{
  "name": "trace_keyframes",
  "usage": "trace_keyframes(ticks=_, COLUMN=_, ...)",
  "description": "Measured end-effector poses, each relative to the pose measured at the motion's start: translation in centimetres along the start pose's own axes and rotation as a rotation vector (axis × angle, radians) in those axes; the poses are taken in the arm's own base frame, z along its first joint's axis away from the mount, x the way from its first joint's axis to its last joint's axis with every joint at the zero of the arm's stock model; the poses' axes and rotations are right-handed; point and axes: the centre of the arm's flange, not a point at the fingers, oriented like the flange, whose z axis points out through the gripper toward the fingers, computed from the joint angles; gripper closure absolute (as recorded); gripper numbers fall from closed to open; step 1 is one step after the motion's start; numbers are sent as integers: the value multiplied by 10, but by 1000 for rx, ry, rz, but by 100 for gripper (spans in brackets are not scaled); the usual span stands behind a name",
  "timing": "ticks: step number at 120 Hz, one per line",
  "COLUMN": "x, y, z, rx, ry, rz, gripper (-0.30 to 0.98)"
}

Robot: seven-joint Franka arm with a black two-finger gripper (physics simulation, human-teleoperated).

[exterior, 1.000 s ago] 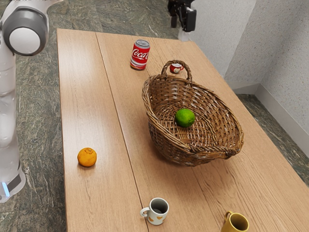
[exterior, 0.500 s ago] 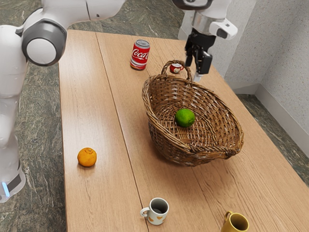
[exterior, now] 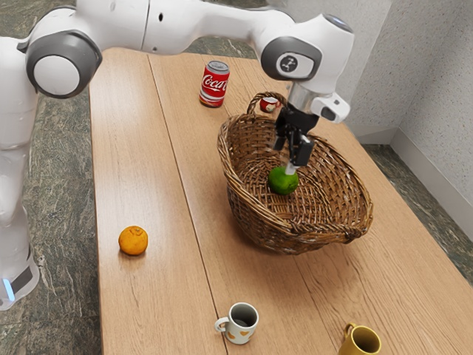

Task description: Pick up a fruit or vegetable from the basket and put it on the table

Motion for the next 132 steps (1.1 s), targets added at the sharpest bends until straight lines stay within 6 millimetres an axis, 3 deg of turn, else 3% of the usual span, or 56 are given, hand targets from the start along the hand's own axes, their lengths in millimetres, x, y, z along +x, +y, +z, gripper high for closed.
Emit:
trace_keyframes(ticks=106, x=18, y=-4, z=57, rx=-47, ry=-22, rz=-21, gripper=1)
trace_keyframes(ticks=132, x=18, y=-7, z=65, rx=-51, ry=-37, rz=-32, gripper=26)
